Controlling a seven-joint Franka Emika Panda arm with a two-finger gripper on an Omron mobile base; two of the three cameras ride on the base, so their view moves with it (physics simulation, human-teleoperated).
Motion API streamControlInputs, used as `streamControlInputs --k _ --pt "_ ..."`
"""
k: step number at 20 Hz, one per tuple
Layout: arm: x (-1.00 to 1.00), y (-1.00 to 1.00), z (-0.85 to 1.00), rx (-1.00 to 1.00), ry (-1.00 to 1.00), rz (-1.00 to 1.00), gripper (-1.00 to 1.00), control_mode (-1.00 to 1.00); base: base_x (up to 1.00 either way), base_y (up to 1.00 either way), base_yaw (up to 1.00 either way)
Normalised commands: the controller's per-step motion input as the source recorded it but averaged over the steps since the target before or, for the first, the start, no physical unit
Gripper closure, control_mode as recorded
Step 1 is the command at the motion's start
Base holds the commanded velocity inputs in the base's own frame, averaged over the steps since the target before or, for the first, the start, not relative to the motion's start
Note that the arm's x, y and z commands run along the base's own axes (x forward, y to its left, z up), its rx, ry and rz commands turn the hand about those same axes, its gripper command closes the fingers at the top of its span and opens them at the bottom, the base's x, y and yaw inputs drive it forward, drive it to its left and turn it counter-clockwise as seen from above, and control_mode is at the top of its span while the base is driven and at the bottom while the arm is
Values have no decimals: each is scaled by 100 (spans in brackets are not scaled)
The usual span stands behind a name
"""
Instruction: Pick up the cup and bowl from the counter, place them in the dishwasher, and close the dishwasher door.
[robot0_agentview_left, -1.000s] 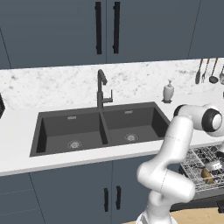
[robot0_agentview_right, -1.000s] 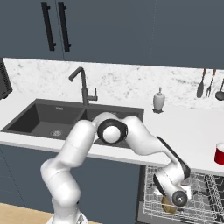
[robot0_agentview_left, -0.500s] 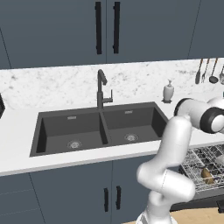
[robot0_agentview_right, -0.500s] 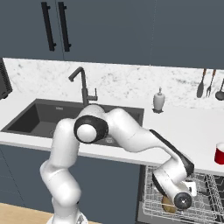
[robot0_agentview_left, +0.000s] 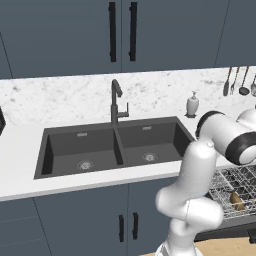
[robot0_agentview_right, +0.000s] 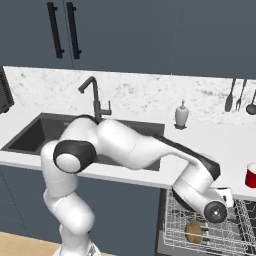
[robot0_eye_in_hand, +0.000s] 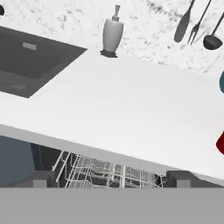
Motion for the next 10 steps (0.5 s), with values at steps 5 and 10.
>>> streamControlInputs --k 5,10 --pt "37 -1 100 -14 28 0 -100 -100 0 0 0" --pt "51 -14 98 -14 38 -1 -100 -100 0 0 0"
